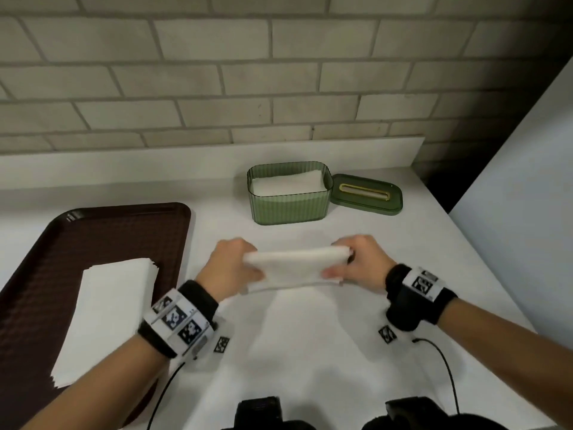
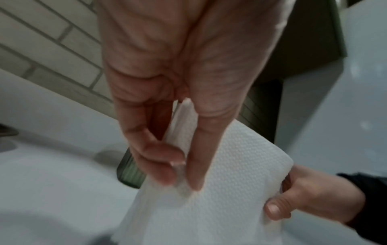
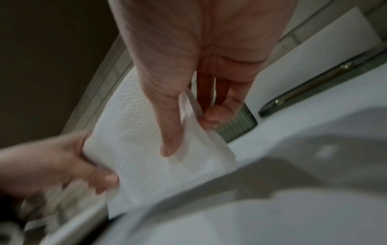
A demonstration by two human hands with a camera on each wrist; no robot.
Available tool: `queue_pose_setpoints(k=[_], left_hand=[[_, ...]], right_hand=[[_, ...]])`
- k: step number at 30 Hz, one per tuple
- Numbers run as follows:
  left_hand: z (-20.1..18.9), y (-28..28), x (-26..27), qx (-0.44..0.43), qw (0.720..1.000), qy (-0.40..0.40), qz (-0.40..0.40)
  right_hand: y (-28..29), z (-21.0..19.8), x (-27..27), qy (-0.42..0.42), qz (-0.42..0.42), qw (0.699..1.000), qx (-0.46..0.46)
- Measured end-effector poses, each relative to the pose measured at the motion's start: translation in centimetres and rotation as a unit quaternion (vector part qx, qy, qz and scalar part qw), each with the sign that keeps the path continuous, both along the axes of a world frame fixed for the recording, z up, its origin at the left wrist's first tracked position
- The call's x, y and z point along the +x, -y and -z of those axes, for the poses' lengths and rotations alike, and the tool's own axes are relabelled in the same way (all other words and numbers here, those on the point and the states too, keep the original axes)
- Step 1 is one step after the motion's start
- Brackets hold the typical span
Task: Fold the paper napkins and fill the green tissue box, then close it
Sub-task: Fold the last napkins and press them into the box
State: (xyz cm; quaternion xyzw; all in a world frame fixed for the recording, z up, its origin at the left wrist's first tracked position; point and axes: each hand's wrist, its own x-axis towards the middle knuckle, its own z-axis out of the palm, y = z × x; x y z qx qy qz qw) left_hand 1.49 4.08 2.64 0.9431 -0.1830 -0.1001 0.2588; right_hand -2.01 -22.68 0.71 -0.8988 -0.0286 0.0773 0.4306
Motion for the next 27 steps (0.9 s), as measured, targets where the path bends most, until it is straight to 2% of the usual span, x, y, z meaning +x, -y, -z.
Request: queue_pose_setpoints(k=[3, 6, 8, 9, 12, 14, 16, 19, 22, 27], left_hand=[[-2.3, 0.3, 3.7, -0.110, 0.991, 0.035, -0.060], [-3.6, 1.5, 7.7, -0.243, 0.960, 0.059, -0.124], [-4.0, 2.5, 10.1, -0.315, 0.933, 0.060, -0.162], [-4.0, 3.0, 11.2, -0.320, 0.927, 0.059, -0.185], [-3.4, 4.0, 14.1, -0.241, 0.944, 0.052, -0.221], [-2.5, 4.2, 15.5, -0.160, 0.966, 0.048, -0.199], [-1.4, 4.3, 16.2, -0.035, 0.984, 0.072, -0.159], [-0.5, 4.7, 16.1, 0.085, 0.980, 0.138, -0.113], [-0.2, 4.5, 15.6, 0.122, 0.974, 0.163, -0.096], [-0.3, 3.6, 13.8, 0.104, 0.980, 0.149, -0.084]], right_hand=[[1.0, -2.5, 4.8, 0.046, 0.060, 0.994, 0.075], [1.5, -4.0, 9.8, 0.087, 0.097, 0.980, 0.152], [1.4, -4.5, 12.7, 0.109, 0.120, 0.974, 0.160], [1.2, -4.5, 13.9, 0.117, 0.132, 0.974, 0.142], [0.8, -4.2, 16.5, 0.114, 0.170, 0.978, 0.023], [0.6, -3.7, 17.5, 0.091, 0.168, 0.981, -0.036], [0.4, -2.9, 18.0, 0.066, 0.147, 0.983, -0.094], [0.5, -1.6, 18.1, 0.059, 0.120, 0.975, -0.180], [0.4, -1.3, 17.5, 0.074, 0.114, 0.968, -0.210], [-0.1, -1.4, 15.2, 0.076, 0.102, 0.970, -0.207]])
